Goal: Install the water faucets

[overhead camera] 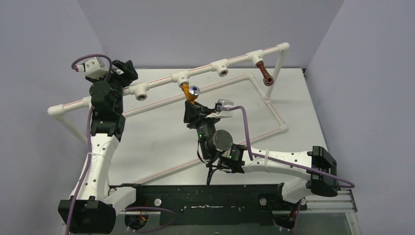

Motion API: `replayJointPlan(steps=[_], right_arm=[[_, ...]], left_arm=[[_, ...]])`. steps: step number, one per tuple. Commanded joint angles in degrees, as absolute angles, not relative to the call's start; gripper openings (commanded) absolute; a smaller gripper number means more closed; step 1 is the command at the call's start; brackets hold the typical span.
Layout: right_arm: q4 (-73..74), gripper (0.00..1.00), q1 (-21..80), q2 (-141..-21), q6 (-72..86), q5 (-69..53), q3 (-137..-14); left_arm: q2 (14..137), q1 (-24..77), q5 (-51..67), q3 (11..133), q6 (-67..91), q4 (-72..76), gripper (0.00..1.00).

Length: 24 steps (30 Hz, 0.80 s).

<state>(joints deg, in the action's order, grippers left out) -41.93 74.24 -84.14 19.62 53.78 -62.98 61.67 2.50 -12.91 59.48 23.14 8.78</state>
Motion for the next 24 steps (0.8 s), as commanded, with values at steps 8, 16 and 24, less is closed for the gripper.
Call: replayJointPlan(steps=[8,16,24], right_arm=[[-42.88,0.37,70.15,-88.51,19.25,47.31,-69.20],[-44.29,0.00,69.33,-88.25,25.38,47.78,-67.45],[-42.99,0.00,67.90,-87.92,40.62,48.81,-66.09]], left_arm=[[62.40,2.99,-5.63,52.43,23.37,-14.78,0.77],[62.50,2.99,-5.45,52.42,23.38,-14.78,0.77],[62.34,2.96,-5.36,52.31,23.38,-14.63,0.77]])
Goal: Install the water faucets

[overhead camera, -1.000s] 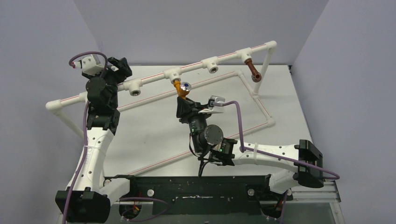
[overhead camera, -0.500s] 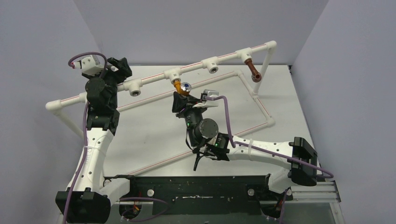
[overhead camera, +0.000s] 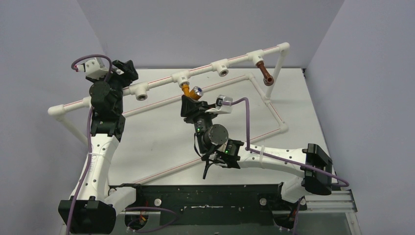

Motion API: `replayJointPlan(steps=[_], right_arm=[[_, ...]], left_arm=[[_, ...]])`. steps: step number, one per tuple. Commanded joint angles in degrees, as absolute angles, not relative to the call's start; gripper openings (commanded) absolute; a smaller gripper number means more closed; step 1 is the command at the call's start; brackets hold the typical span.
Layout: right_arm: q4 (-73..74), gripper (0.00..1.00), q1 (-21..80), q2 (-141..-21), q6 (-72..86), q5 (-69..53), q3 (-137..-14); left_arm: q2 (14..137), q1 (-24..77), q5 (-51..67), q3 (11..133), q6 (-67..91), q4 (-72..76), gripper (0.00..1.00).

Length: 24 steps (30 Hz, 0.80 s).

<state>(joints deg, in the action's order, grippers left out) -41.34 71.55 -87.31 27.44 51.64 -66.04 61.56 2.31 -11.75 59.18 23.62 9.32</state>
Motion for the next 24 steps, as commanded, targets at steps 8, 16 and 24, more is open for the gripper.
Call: replayJointPlan(steps=[8,16,24], right_arm=[[-42.07,0.00,66.53,-87.36,56.28,49.27,-64.39],[-42.96,0.00,64.62,-86.97,66.03,47.30,-62.71],[-42.88,0.00,64.52,-87.95,72.41,46.85,-62.81]], left_arm=[[62.32,2.90,-5.30,52.34,23.38,-14.57,0.77],[62.27,2.66,-5.14,52.28,23.38,-14.46,0.77],[62.13,2.48,-5.01,52.11,23.29,-14.24,0.77]])
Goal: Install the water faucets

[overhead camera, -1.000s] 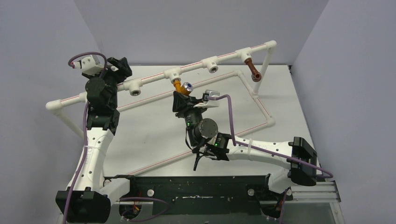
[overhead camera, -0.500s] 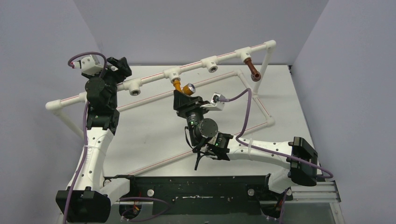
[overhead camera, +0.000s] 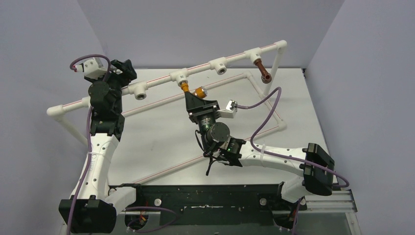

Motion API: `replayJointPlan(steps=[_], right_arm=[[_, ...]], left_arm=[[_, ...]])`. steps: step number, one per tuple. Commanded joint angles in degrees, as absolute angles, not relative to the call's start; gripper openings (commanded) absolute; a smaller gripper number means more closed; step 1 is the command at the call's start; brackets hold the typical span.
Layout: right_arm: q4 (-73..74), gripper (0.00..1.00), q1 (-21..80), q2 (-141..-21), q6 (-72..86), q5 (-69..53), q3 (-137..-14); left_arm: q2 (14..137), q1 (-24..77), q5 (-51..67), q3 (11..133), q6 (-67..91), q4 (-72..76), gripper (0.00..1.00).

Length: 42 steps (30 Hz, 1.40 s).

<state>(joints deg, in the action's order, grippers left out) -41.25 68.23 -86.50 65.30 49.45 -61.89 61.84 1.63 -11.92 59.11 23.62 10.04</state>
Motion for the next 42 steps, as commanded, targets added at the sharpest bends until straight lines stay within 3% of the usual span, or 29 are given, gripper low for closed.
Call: replayJointPlan(steps=[1,15,23,34,42], right_arm=[[-42.73,0.00,64.56,-88.13,73.24,46.80,-63.01],[-40.95,0.00,66.04,-89.80,86.95,47.78,-63.85],[-44.96,0.00,66.62,-90.77,86.04,45.88,-63.15],[-46.67,0.41,67.12,-91.50,82.98,44.17,-64.08],[-47.02,0.54,68.00,-90.70,80.95,44.71,-64.16]], left_arm=[[62.16,2.46,-4.94,52.11,23.29,-14.30,0.77],[61.46,2.29,-4.66,51.88,23.36,-14.10,0.77],[60.92,2.29,-4.74,51.81,23.38,-14.12,0.77],[60.91,2.29,-5.10,51.85,23.20,-14.30,0.77],[61.04,2.29,-4.95,51.85,23.20,-14.28,0.77]])
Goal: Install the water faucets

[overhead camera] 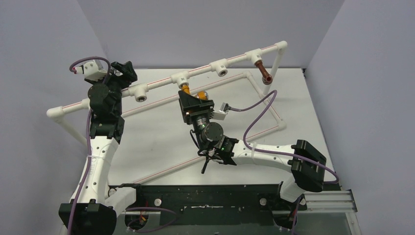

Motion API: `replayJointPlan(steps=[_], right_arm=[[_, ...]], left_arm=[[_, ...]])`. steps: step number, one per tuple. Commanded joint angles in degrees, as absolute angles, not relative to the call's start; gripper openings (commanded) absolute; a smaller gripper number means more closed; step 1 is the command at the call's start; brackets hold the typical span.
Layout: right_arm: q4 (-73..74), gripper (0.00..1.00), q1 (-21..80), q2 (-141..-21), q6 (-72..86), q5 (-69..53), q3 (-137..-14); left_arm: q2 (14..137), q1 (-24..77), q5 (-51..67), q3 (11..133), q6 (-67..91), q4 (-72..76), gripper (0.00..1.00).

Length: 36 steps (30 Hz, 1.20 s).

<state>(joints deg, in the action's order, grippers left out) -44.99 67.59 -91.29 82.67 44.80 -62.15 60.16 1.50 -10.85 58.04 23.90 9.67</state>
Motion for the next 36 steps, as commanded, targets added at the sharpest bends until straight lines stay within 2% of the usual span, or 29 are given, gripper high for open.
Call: replayJointPlan(steps=[1,3,11,21,32,36], right_arm=[[-47.02,0.56,68.19,-90.57,80.62,44.61,-64.16],[-46.98,0.61,68.44,-90.25,79.47,44.21,-64.14],[-46.55,0.68,70.16,-85.17,73.48,41.74,-59.36],[-37.73,0.71,70.80,-74.71,66.79,37.12,-51.51],[-24.04,0.73,68.09,-59.63,40.24,28.94,-49.41],[-18.17,0.73,63.64,-56.48,28.81,21.10,-52.66]], left_arm=[[61.00,2.29,-5.00,51.86,23.20,-14.28,0.77],[60.97,2.29,-5.10,51.77,23.20,-14.17,0.77],[61.30,2.24,-5.53,51.81,23.12,-14.24,0.77],[63.12,1.08,-5.27,52.12,23.03,-14.37,0.77],[65.41,0.27,-4.83,52.29,22.99,-14.50,0.77],[66.53,-1.37,-4.21,52.46,22.94,-14.58,0.77]])
